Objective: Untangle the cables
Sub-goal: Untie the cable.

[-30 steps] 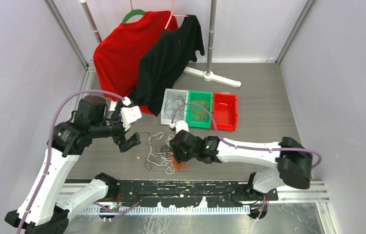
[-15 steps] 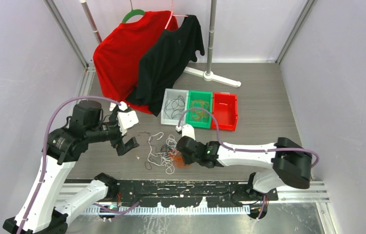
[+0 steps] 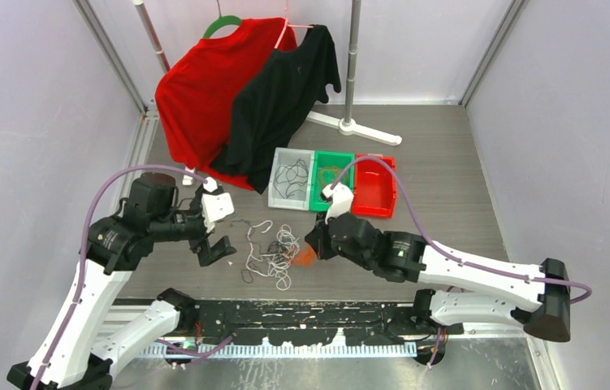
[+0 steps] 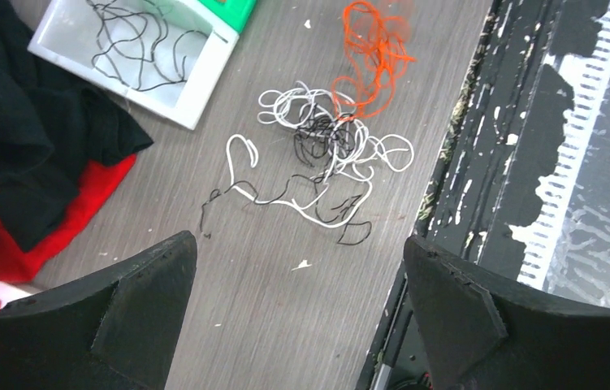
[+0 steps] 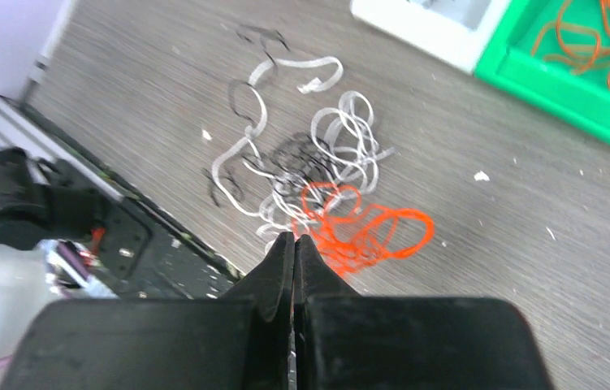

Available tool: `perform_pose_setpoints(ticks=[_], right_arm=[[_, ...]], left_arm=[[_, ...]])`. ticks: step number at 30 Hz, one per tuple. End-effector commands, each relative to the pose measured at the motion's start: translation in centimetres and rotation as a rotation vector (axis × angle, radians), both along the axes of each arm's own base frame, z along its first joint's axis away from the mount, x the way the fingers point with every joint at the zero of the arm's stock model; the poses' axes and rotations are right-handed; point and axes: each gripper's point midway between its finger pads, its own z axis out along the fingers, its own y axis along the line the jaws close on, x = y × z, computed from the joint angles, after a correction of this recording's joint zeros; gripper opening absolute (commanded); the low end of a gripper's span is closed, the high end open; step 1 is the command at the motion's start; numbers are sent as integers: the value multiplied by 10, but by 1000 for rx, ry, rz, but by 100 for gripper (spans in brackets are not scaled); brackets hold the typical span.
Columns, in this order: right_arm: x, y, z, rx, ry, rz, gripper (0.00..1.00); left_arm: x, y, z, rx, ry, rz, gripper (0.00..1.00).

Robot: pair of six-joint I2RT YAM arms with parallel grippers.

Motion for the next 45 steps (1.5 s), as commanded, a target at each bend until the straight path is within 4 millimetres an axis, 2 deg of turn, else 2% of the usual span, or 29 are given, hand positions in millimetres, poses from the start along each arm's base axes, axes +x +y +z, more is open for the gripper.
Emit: perform_pose_setpoints(ticks=[1, 3, 4, 5, 7, 8, 10, 12, 13, 15, 18, 20, 22, 24, 27, 29, 42, 45], right_arm=[[4, 17, 97, 219, -129, 38, 1], [4, 26, 134, 303, -169, 66, 1], [-5, 44, 180, 419, -207, 154, 1], [-7, 49, 195, 457, -218, 175, 1], [-11, 62, 223, 523, -233, 220, 1], [-13, 68, 231, 542, -233, 234, 1], [-9, 72, 229, 524, -219, 223, 1], [8, 60, 200, 412, -178, 98, 2], [19, 48, 177, 332, -168, 14, 10], [29, 24, 128, 198, -117, -113, 31], [28, -10, 55, 75, -27, -252, 41], [24, -25, 14, 17, 11, -293, 46], [18, -31, -19, -20, 44, -287, 50], [12, -34, -43, -32, 90, -280, 53], [7, -42, -71, -59, 133, -277, 54], [7, -45, -82, -47, 150, -277, 54], [22, -33, -107, 61, 230, -221, 40], [23, -29, -114, 52, 256, -219, 32]], left_arm=[[-3, -22, 17, -141, -27, -67, 97], [-6, -31, 24, -214, -23, -79, 97], [-2, -42, 41, -308, -70, -92, 96], [0, -44, 45, -330, -83, -94, 96], [3, -47, 51, -351, -92, -95, 94], [6, -48, 51, -350, -90, -95, 93], [9, -49, 44, -323, -85, -108, 91], [11, -48, 31, -272, -87, -132, 91], [15, -46, 27, -252, -93, -118, 91], [16, -44, 23, -234, -110, -117, 91], [13, -43, 21, -236, -133, -135, 94], [11, -43, 20, -237, -141, -142, 95], [11, -42, 18, -230, -126, -137, 95], [10, -40, 16, -216, -106, -134, 96], [6, -37, 12, -192, -95, -142, 97], [4, -36, 9, -183, -87, -144, 97], [5, -33, 13, -171, -81, -123, 96], [7, -33, 14, -168, -87, -116, 96]])
